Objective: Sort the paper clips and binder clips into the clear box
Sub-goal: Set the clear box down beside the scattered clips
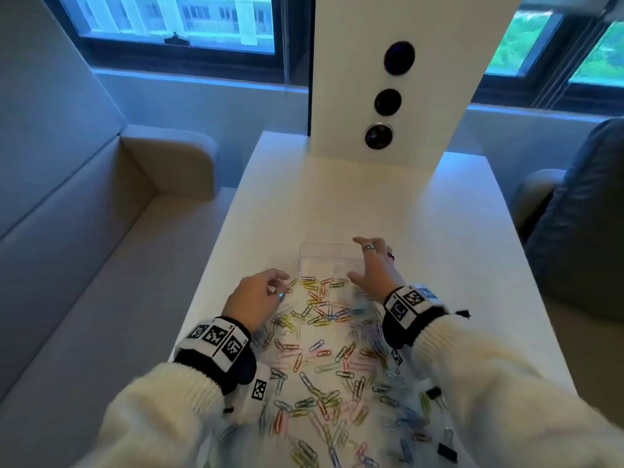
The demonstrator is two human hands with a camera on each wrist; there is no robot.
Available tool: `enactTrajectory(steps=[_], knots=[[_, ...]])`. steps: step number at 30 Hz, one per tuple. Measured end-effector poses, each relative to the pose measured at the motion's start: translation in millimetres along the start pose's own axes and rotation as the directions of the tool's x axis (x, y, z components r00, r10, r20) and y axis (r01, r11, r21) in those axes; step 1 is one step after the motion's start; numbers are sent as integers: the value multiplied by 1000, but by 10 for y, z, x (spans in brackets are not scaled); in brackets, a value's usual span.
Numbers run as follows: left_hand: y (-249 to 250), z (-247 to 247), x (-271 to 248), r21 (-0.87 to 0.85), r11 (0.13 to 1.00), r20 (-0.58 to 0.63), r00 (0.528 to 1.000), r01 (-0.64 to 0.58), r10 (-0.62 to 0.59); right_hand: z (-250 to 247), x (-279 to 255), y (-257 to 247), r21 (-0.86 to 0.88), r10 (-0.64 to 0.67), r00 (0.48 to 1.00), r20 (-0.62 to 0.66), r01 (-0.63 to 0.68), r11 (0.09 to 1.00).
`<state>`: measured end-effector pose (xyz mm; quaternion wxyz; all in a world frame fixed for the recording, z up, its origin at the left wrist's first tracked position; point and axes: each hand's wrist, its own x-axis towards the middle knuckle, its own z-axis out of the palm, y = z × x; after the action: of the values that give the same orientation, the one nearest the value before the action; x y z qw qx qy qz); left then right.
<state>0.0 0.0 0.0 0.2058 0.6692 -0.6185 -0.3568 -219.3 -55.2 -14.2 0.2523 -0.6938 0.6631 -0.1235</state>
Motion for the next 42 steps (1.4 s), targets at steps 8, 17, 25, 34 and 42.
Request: enactTrajectory(steps=[8,17,25,34,42], knots=[[-156,56,153,-91,994,-7,998,62,-63,179,463,22,-187,17,990,139,9,982],[-162,16,194,-266,964,-41,999,19,-31,79,349,-46,-107,-233,971,59,238,965],[-189,-343,56,-444,887,-69,992,-130,110,-66,-14,-589,196,-501,850,162,470,860],[-548,-703,-221,-499,846,-361,933,-188,-6,715,330,-602,299,-181,928,327,80,951],[-805,-843,-331,-517,843,-416,904,-148,-96,1311,160,-811,-286,-93,824,559,297,911]])
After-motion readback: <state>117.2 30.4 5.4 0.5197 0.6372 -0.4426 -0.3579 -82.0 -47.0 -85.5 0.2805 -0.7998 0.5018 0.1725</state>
